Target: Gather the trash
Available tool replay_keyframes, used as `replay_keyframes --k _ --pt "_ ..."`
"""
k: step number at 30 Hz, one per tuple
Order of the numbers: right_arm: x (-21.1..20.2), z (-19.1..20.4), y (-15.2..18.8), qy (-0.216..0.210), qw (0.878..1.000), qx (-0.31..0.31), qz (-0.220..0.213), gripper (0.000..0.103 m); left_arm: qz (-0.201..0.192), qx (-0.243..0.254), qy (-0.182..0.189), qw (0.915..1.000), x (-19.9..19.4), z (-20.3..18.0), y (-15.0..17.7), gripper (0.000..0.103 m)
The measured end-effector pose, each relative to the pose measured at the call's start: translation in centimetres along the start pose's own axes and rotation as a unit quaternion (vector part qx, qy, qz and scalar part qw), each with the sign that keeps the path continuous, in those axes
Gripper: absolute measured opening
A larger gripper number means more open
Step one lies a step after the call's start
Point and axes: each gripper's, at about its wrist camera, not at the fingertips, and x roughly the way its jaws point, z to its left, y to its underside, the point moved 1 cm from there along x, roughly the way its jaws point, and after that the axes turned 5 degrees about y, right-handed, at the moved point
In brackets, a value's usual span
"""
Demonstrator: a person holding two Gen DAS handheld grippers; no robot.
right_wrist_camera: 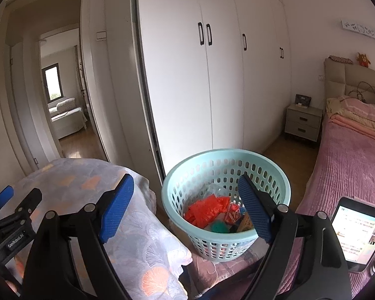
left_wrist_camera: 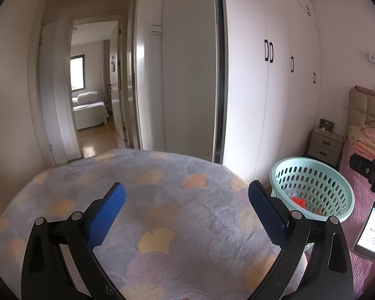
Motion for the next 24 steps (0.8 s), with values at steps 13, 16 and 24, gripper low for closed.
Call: replay_keyframes --k 13,16,24 --pt "-0.7 1.5 -1.1 -0.02 1.0 -0.008 -0.006 0.084 -0.003 -0.004 -0.043 0.9991 -2.8 1.8 -1.3 0.095" --pt "-0.5 1.7 -1.2 -0.022 1.0 -0.007 -0.004 0.084 -0.003 0.0 -0.045 0.999 -2.9 1.8 -1.5 0.095" --pt "-0.6 2.6 -1.6 -0.022 1.0 -0.016 -0.007 0.084 -0.006 0.01 -0.039 0.9992 -3.6 1.4 -1.9 0.095"
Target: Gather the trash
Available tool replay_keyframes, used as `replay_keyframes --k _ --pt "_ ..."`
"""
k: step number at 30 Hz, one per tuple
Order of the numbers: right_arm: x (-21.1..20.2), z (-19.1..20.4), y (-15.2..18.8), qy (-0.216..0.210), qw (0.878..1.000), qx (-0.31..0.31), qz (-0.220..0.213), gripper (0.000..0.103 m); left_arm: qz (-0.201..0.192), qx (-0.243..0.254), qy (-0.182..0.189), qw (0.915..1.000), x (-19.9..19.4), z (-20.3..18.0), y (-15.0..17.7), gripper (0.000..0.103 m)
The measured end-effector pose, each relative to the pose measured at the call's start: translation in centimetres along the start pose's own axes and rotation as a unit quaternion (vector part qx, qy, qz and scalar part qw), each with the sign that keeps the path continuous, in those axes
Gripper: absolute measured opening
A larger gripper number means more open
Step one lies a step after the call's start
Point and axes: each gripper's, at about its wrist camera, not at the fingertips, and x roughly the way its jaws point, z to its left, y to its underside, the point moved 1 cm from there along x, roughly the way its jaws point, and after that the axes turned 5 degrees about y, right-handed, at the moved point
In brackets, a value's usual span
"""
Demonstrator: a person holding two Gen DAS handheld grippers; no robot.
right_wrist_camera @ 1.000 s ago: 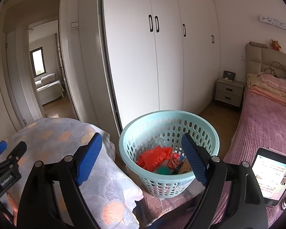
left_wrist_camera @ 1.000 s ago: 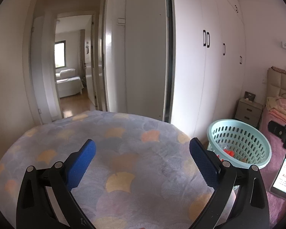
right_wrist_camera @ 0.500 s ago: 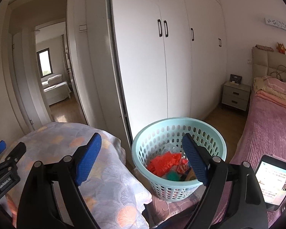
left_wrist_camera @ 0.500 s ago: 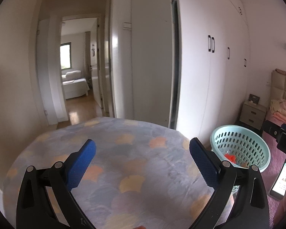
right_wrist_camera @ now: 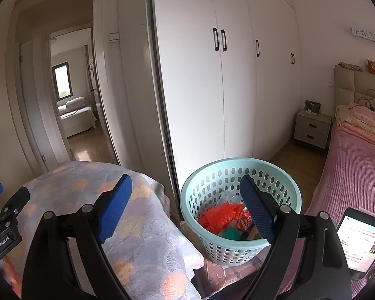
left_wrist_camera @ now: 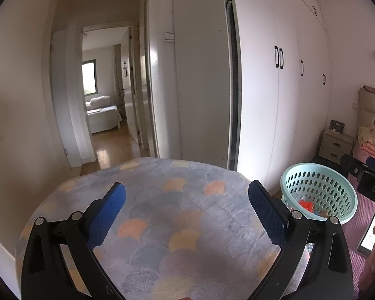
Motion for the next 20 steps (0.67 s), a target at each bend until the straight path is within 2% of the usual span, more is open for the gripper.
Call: replay_keyframes --k 9,13,15,20 --pt "-0.1 1.0 0.0 -0.003 1.0 -0.007 0.001 0.084 -0.004 0.001 -0.001 1.0 -0.3 0.1 -0.1 0.095" --pt "-0.3 2.0 -0.2 0.009 0.999 -0.034 -0.013 0.084 -0.003 -0.004 -0.006 1.0 -0.6 0.8 -0.1 0.095" --pt "-0.6 2.7 -0.2 0.015 0.998 -0.049 -0.024 0.088 -0.002 -0.006 -0.011 0.9999 -0.8 1.3 -0.1 0.095" --pt "-0.5 5.1 -0.4 -0.018 0.998 -0.057 -0.023 0.09 -0.001 -0.021 -0.034 0.9992 -1.4 3.7 0.3 0.095"
